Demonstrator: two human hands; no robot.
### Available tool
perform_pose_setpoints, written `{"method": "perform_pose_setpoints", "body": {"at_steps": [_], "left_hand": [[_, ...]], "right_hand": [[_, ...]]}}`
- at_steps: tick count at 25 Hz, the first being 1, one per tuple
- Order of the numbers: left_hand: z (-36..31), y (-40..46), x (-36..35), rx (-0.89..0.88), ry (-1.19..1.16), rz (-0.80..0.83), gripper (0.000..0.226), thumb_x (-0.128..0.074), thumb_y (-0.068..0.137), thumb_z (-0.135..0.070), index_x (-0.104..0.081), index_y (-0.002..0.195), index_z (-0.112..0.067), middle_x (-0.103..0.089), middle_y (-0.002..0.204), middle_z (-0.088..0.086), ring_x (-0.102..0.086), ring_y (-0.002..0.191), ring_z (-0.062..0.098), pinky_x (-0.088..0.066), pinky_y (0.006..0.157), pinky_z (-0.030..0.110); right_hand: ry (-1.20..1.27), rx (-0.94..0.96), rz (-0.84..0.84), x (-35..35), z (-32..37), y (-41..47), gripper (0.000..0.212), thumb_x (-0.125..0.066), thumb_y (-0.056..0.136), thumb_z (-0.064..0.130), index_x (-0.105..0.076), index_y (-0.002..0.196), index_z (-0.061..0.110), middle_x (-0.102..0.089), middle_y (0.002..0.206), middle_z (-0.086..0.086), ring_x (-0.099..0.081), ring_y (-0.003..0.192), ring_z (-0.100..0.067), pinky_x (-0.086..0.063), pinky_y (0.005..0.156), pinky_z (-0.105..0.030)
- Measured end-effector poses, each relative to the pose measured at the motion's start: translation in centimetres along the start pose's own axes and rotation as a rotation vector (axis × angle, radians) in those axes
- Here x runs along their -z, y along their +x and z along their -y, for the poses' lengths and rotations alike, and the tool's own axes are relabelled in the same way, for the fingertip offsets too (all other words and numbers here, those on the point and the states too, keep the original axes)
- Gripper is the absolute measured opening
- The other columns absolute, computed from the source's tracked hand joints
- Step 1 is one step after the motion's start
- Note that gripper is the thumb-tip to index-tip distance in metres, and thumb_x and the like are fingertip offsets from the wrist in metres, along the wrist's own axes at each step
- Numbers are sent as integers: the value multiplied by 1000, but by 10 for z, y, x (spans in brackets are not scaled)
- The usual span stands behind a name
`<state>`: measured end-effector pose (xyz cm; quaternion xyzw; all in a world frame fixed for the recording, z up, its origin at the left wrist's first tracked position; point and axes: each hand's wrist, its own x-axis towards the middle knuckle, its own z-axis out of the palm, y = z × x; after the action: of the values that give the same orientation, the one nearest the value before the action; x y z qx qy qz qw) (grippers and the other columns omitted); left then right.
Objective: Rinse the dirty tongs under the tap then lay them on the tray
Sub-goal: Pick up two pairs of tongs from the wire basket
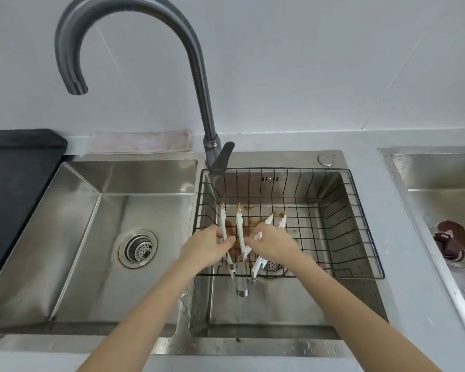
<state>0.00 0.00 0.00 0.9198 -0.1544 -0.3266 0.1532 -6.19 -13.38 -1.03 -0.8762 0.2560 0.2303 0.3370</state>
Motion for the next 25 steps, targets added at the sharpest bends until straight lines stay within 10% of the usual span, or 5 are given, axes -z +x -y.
{"method": "perform_pose_setpoints", "body": {"at_steps": [10,16,25], "left_hand": [[3,4,-11,10,-23,16,25,-45,92,-35,-51,102,-13,-49,77,-6,-49,83,17,-37,72,26],[3,-16,-5,-45,-180,-37,43,-48,92,-32,-45,126,-6,-62,101,1,-49,89,12,-37,77,23],[30,-44,1,-74,-686,-82,24,-61,86,-28,-45,101,-17,-61,77,-3,-61,63,8,-48,55,18]], "right_hand": [[-19,-67,-34,-8,9,4,29,-45,89,29,-59,99,6,-53,74,-3,-53,82,-27,-42,68,-29],[132,-31,-93,-6,15,-14,38,-49,88,28,-49,123,12,-62,114,-13,-57,107,-31,-41,73,-29],[423,101,-265,-12,39,-50,48,-59,87,22,-36,127,8,-59,93,-5,-55,82,-19,-43,62,-24]]}}
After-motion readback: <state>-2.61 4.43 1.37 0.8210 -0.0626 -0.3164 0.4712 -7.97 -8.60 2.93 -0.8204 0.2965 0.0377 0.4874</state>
